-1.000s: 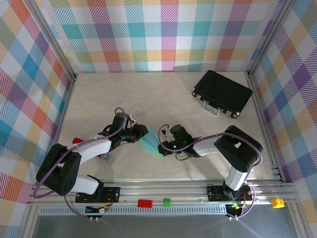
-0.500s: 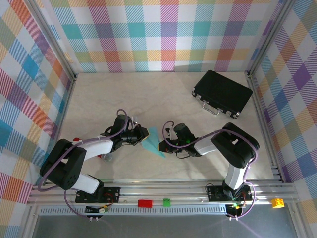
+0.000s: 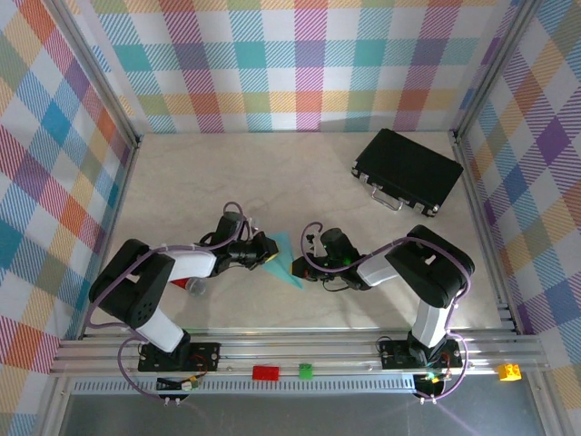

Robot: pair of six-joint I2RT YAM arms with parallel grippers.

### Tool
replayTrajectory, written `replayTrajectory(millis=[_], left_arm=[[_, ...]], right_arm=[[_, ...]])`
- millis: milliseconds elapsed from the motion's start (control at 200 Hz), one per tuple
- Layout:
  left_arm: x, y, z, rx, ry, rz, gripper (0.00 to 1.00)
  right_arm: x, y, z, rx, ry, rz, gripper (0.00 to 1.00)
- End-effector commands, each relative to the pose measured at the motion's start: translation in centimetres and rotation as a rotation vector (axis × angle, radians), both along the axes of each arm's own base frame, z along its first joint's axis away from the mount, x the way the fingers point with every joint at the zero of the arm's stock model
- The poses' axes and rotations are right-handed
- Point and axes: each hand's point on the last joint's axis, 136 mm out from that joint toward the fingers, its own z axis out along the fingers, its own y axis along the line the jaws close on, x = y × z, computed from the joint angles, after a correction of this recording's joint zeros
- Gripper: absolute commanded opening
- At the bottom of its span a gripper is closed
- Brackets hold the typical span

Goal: Fold a paper plane with a square sheet of paper (pick it up from the middle)

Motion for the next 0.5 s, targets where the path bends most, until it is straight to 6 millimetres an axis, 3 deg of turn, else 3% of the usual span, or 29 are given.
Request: replayTrajectory(millis=[0,495], left_arm=[[0.7,-1.2,0.9,-0.025,-0.041,-0.029,0.07],[0.9,-1.4,-0.4,-0.013,-0.035,-0.031,0.06]], right_arm=[[-1.4,-1.1,-2.4,-0.058,0.08,-0.007,0.06],[-1.4,-1.0,-2.4,-0.06,0.104,-0.019,0.02]])
